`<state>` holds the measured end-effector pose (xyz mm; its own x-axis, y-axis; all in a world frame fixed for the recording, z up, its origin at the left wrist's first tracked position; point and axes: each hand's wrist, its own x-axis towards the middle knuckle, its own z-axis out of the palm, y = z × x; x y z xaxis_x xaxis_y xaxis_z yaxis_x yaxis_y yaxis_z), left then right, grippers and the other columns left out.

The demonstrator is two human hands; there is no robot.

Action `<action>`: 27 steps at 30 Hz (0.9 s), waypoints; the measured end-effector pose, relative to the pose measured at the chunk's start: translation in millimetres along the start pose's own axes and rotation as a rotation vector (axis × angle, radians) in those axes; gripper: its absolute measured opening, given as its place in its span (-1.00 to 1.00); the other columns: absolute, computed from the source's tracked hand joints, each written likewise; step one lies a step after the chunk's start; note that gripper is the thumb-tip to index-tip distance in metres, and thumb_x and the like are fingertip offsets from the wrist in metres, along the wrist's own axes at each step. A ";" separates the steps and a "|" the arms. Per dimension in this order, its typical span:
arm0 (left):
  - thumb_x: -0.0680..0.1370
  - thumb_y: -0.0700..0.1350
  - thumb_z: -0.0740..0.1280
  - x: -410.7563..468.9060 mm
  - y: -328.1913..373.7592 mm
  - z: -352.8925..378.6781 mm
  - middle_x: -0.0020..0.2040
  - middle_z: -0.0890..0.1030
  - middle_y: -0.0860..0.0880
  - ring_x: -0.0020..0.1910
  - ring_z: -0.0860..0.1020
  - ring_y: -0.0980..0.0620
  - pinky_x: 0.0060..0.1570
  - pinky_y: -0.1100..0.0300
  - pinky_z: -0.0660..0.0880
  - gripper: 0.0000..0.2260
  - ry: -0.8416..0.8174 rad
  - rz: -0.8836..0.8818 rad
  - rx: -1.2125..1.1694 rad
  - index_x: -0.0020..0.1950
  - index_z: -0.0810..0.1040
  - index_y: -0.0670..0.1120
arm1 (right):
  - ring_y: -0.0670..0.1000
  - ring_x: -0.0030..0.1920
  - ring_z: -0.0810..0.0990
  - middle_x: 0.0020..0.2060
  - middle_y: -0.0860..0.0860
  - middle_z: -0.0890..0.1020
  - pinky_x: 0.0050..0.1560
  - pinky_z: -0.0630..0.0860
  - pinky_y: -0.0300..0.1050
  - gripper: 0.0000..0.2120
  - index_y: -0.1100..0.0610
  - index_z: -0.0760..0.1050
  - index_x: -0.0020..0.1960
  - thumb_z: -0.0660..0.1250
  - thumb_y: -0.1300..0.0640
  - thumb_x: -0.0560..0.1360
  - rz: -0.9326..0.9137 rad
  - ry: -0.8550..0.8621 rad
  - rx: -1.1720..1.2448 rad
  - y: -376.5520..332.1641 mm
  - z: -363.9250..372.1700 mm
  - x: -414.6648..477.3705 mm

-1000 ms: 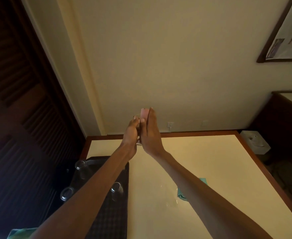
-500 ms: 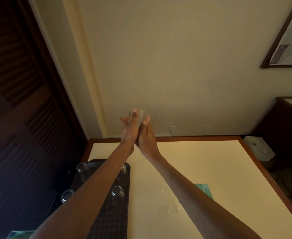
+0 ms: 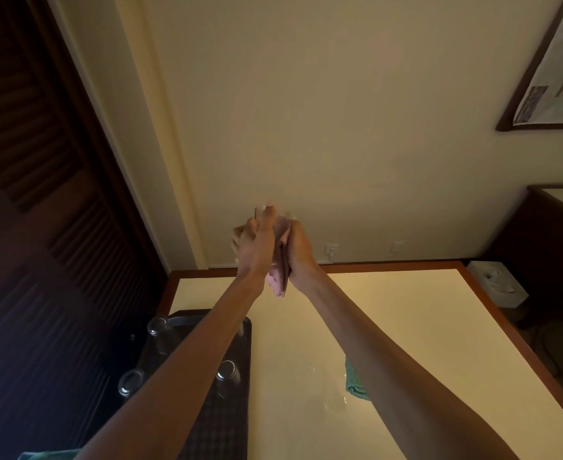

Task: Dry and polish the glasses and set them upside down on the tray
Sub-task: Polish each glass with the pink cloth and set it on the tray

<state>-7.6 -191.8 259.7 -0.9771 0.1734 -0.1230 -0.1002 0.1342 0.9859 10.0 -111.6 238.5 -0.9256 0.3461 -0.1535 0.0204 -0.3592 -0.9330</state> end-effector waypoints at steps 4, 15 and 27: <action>0.54 0.47 0.17 -5.8 6.3 -7.0 0.17 0.56 -0.04 0.16 0.58 -0.02 0.20 -0.05 0.56 -0.44 -0.009 0.045 -0.030 0.25 0.45 0.05 | 0.04 -0.20 0.61 -0.38 0.04 0.56 -0.11 0.54 -0.06 -0.56 0.11 0.52 -0.22 -0.01 0.02 0.66 -0.025 0.006 -0.100 9.5 5.4 -10.6; 0.73 0.18 0.06 -14.0 7.7 -16.7 -0.06 0.70 -0.19 -0.09 0.69 -0.10 -0.06 -0.05 0.65 -0.48 -0.131 -0.201 -0.240 0.28 0.60 -0.19 | 0.02 -0.14 0.67 -0.13 0.05 0.62 -0.12 0.65 0.01 -0.63 0.05 0.36 0.15 -0.05 -0.19 0.67 -0.460 0.198 -0.522 2.3 7.4 -8.8; 0.28 0.67 0.14 -9.4 13.5 -8.1 0.28 0.51 -0.11 0.27 0.54 -0.11 0.26 -0.15 0.55 -0.05 -0.022 0.011 -0.012 0.37 0.49 -0.01 | 0.08 -0.29 0.64 -0.35 0.13 0.61 -0.20 0.56 -0.03 -0.51 0.18 0.57 -0.14 0.01 -0.08 0.66 0.113 0.021 0.001 -8.0 7.2 -16.2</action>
<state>-1.3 -199.5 275.0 -0.9738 0.1967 -0.1145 -0.0918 0.1209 0.9884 22.1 -120.5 250.8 -0.9092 0.3216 -0.2644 0.1236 -0.3978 -0.9091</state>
